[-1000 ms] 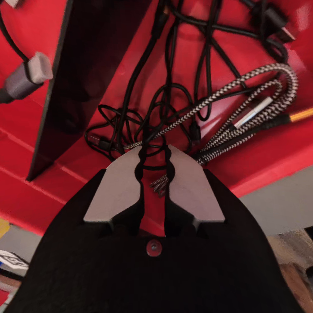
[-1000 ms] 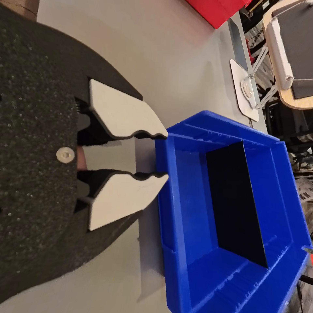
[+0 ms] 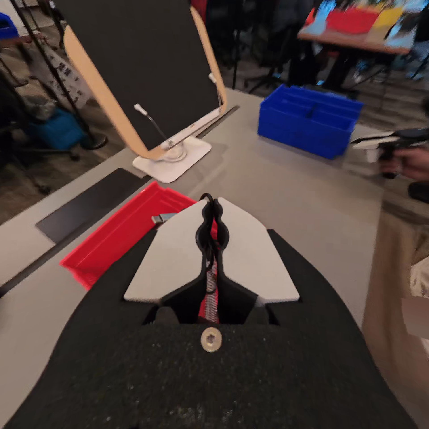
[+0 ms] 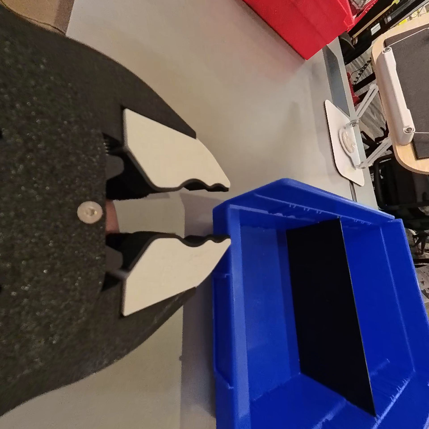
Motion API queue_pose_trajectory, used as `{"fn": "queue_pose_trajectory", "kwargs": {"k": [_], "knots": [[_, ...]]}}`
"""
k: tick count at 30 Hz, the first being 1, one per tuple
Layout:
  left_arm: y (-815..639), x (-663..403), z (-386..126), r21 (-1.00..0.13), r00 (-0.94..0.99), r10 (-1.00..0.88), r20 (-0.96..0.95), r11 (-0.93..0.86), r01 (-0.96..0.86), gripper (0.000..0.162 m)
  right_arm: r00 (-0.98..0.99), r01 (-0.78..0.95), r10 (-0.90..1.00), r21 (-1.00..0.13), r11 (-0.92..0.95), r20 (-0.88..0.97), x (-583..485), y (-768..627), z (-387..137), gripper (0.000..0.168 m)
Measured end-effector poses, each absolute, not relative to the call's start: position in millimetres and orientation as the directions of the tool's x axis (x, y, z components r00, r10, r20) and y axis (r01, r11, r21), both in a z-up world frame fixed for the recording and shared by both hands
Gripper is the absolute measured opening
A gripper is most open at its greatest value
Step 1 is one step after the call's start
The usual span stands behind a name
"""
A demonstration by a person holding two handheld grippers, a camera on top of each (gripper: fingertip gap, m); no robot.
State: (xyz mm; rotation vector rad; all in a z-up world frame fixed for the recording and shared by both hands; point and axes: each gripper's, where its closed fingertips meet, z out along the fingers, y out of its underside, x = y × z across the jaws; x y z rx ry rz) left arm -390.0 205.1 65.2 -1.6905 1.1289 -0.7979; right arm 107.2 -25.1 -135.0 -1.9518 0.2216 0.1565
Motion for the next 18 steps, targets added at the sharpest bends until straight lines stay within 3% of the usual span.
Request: {"fn": "queue_pose_trajectory", "kwargs": {"k": [2,5,10,13,18], "knots": [[200.2,-390.1,38.0,-0.874,0.375,-0.927,-0.012,-0.172,-0.454,0.002,0.974,-0.226,-0.079,-0.898,-0.378,-0.212,106.4,-25.7,-136.1,0.035],[179.8,-398.0,-16.1,-0.669,0.28,-0.953,-0.119,-0.131,-0.732,0.002,0.977,-0.213,-0.077,-0.9,-0.381,-0.199,105.8,-26.2,-136.3,0.034],[139.4,-408.7,-45.8,-0.504,0.125,-0.992,0.019,-0.117,-0.855,0.002,0.978,-0.208,-0.064,-0.897,-0.389,-0.199,101.6,-25.9,-137.4,0.035],[126.9,-396.4,-34.8,-0.611,0.061,-0.989,0.133,-0.13,-0.781,0.002,0.979,-0.2,-0.053,-0.897,-0.395,-0.194,98.1,-25.8,-137.8,0.035],[146.9,-379.6,21.6,-0.865,0.072,-0.978,0.194,-0.205,-0.458,0.002,0.982,-0.188,-0.051,-0.899,-0.397,-0.183,97.3,-25.8,-137.6,0.034]]}}
